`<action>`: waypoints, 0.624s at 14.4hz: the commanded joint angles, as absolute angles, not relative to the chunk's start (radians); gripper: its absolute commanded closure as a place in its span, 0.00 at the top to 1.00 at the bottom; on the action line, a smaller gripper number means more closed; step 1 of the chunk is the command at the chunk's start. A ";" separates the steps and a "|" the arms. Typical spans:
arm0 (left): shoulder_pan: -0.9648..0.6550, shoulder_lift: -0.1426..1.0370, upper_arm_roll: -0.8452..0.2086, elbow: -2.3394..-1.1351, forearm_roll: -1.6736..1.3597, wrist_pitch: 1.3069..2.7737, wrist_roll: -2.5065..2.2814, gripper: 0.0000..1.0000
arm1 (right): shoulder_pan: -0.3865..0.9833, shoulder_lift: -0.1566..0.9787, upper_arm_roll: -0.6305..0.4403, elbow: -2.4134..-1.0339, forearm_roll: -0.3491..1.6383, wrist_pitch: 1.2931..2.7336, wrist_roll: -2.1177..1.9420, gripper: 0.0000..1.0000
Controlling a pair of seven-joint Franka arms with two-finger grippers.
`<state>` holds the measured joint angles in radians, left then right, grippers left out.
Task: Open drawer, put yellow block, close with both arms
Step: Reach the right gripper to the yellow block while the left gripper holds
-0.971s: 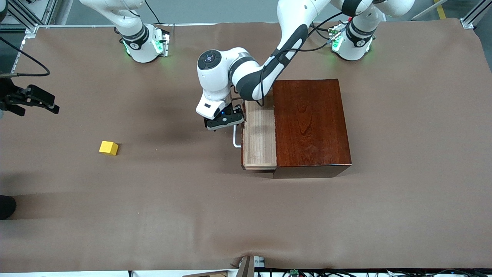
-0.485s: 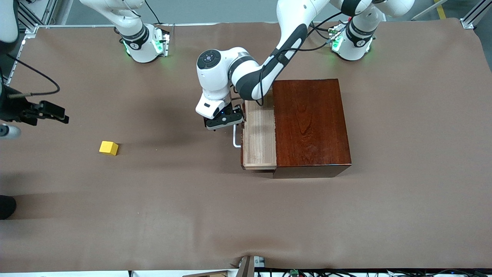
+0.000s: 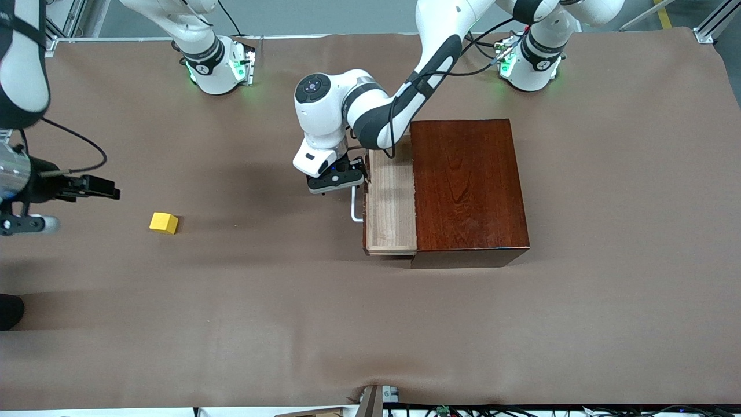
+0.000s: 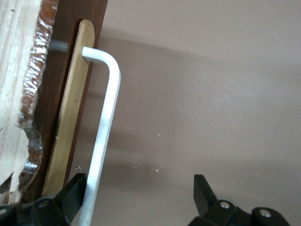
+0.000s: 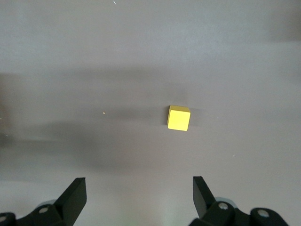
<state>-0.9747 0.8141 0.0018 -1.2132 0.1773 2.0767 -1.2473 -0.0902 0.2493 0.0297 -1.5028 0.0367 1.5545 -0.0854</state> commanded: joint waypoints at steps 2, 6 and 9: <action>-0.985 0.815 0.009 -1.189 0.169 2.019 -1.226 1.00 | -0.109 0.299 0.038 -1.514 0.035 1.606 -0.083 1.00; -0.980 0.772 0.011 -1.189 0.170 1.936 -1.145 1.00 | -0.114 0.302 0.038 -1.626 0.035 1.744 -0.083 1.00; -0.976 0.743 0.015 -1.183 0.166 1.927 -1.118 1.00 | -0.124 0.333 0.038 -1.681 0.034 1.834 -0.084 1.00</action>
